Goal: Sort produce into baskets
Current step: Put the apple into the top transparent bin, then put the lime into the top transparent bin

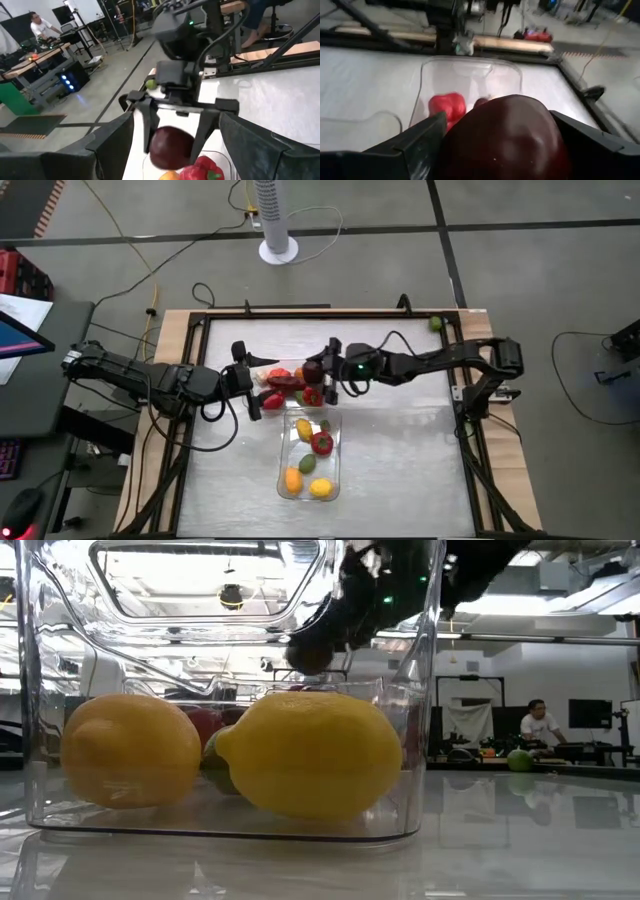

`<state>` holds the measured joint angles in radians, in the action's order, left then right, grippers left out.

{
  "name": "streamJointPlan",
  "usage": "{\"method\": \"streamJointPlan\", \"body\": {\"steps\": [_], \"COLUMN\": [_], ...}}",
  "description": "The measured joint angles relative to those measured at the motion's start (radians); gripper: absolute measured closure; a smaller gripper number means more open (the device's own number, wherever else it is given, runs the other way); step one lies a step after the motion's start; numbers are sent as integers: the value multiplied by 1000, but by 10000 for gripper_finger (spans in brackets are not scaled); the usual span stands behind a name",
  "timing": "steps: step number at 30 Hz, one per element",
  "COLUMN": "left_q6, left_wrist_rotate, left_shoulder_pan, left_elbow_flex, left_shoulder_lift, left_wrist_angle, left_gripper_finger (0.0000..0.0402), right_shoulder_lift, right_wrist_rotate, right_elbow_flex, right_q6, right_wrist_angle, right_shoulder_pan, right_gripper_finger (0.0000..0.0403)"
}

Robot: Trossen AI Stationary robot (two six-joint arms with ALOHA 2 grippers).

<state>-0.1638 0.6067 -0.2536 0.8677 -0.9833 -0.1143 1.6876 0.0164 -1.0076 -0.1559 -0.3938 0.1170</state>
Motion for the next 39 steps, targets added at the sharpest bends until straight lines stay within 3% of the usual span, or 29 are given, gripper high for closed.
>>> {"method": "streamJointPlan", "body": {"steps": [7,14,21,25,32,39], "left_q6": [0,0,12,14,15,14], "left_wrist_rotate": [1,2,3,3,3,3], "left_shoulder_pan": [0,0,0,0,0,0], "left_elbow_flex": [0,0,0,0,0,0], "left_shoulder_lift": [0,0,0,0,0,0], "left_wrist_angle": [-3,-11,-17,-20,-16,0], "left_gripper_finger": [121,121,121,121,121,121], "right_shoulder_lift": [69,44,-71,-146,-300,-339], "right_wrist_rotate": [-42,-39,195,293,504,513], "right_elbow_flex": [-164,-216,-219,-140,121,184], "right_q6": [-8,-37,-25,20,60,262], "right_wrist_angle": [177,289,583,677,663,808], "right_shoulder_pan": [-12,-31,-21,7,141,445], "right_gripper_finger": [7,9,10,17,28,33]}}
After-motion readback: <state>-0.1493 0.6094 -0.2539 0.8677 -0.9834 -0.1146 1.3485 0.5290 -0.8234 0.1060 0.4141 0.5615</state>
